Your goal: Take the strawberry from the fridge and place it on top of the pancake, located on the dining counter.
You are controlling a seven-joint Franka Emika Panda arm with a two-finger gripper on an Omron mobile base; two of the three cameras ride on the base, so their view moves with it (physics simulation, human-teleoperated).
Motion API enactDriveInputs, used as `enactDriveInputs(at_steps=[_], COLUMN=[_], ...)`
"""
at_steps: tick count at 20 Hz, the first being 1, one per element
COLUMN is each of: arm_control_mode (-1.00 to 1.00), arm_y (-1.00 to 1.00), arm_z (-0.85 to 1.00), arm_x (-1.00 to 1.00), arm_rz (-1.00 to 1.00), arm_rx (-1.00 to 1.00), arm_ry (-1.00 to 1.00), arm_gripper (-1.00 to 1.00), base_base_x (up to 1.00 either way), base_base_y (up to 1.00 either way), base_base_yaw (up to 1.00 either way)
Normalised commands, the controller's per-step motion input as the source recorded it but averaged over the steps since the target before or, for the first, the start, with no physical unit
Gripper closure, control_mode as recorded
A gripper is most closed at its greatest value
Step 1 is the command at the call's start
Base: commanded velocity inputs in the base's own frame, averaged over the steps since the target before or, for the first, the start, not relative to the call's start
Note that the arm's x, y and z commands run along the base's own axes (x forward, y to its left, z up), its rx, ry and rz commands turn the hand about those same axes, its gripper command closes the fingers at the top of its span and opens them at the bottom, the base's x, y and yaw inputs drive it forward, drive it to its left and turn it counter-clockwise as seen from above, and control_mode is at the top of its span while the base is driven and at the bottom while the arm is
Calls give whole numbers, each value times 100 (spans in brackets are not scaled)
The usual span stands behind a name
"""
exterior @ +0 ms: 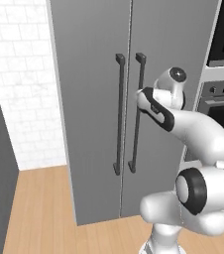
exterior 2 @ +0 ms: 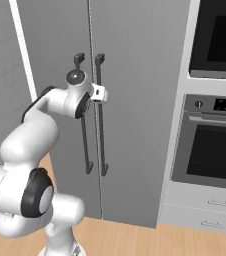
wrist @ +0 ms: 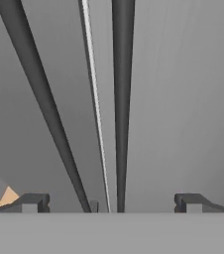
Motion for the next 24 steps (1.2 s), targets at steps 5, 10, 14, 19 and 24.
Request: enactDriveInputs(at_steps=[5,10,14,19,24], arm_control_mode=[-100,-100,-100,-100,-100], arm_y=[0,0,-1,-3,-4], arm_z=[-9,-9,-9,-3,-1], arm_x=[45,55,46,47,57], arm_rz=[0,0,0,0,0], arm_rx=[0,0,0,0,0], arm_ry=[-2,-2,-7,-7,-2], arm_gripper=[-100,-100,-100,-100,-100], base_base_x=[0,0,0,0,0], base_base_y=[0,0,0,0,0], base_base_yaw=[0,0,0,0,0])
